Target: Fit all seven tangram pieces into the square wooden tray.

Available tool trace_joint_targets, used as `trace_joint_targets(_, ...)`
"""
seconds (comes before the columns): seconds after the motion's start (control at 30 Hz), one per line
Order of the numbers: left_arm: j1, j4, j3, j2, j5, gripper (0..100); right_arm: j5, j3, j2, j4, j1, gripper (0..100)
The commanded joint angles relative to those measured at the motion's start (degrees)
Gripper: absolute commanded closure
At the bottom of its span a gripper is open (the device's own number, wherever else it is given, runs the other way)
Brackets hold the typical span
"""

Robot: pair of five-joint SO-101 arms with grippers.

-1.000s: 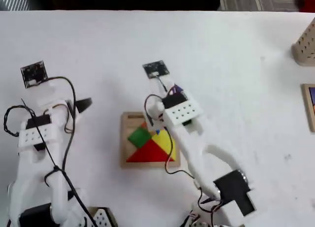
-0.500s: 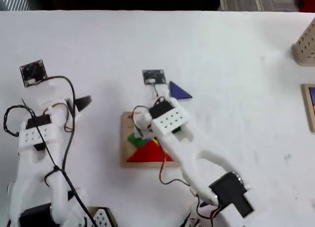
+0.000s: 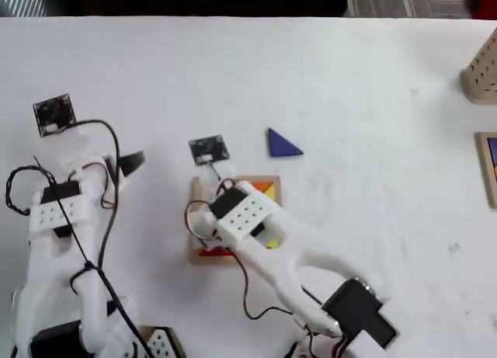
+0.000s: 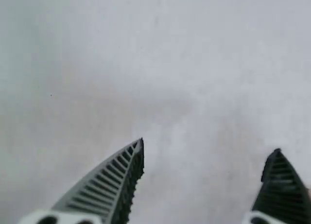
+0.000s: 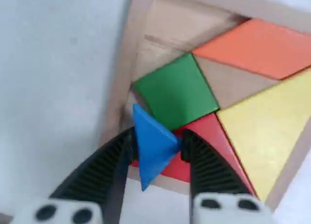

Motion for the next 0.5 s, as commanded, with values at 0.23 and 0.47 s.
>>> trace_joint_targets(0.23, 0.7, -1.1, -1.1, -2.1, -0.5, 62, -0.2, -0.5, -2.8, 0.6, -0.8, 71.5)
trace_joint_targets(0.47, 0.7, -1.1, -1.1, -2.1, -0.5, 62, 3.3, -1.1, -6.4, 4.0, 4.0, 71.7)
